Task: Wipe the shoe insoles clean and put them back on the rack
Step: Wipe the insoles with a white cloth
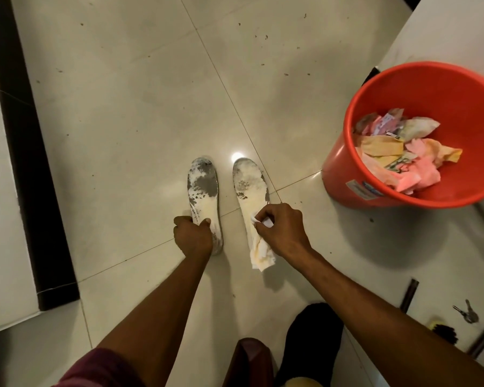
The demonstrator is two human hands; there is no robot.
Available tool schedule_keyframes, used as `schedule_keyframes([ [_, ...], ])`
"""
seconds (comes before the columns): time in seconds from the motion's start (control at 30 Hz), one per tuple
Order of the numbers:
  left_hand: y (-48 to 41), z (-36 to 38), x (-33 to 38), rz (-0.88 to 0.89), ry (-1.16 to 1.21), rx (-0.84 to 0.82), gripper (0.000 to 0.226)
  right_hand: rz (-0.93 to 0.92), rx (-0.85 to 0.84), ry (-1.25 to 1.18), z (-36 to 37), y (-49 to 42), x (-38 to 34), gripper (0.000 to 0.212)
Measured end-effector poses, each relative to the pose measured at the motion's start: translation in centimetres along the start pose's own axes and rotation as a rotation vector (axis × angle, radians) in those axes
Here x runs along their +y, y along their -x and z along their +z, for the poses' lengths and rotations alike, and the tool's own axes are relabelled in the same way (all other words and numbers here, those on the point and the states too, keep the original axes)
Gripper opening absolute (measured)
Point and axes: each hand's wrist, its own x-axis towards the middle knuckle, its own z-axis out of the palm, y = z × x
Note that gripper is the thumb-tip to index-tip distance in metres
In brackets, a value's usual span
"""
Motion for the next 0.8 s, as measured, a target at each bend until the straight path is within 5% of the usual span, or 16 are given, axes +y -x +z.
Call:
schedule_keyframes([
  [0.3,2.7,-4.7,3.9,-0.046,0.352,-0.217,0.029,-0.076,0.007,-0.03,-1.4,0.8,-3.5,0.008],
  [0.53,11.0,-13.8,15.0,0.321,0.655,-0.732,0.035,-0.291,0.213,0.004,-11.8,2.8,-14.4,0.02],
  [0.8,24.9,-27.5,25.6,0.65,0.813,-1.06,0.039,-0.492,0.57,0.204,-25.5,14.2,-27.6,0.028],
])
